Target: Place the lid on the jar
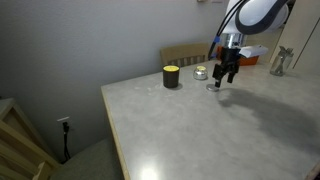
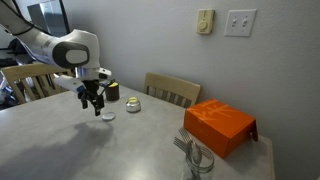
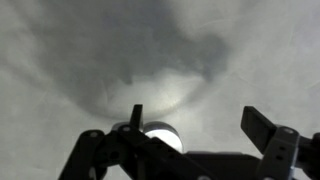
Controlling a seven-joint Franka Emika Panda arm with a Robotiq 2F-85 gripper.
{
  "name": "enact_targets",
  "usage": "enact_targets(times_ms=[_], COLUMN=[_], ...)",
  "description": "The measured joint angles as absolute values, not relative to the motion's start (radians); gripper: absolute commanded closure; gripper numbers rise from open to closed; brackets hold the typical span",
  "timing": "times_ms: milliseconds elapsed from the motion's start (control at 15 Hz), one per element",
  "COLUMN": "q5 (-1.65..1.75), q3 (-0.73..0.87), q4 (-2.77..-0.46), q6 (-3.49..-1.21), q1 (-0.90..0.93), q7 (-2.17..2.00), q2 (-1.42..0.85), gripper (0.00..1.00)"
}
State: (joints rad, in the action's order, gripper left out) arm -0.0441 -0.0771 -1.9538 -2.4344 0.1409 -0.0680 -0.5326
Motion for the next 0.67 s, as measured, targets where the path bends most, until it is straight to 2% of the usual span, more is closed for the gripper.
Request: enact_targets(times_ms=[667], q5=[0.064], q3=[0.024], q4=[-1.948], q6=[-2.554], q1=[0.234], q7=[-0.345], q2=[-0.602], gripper=[0.0])
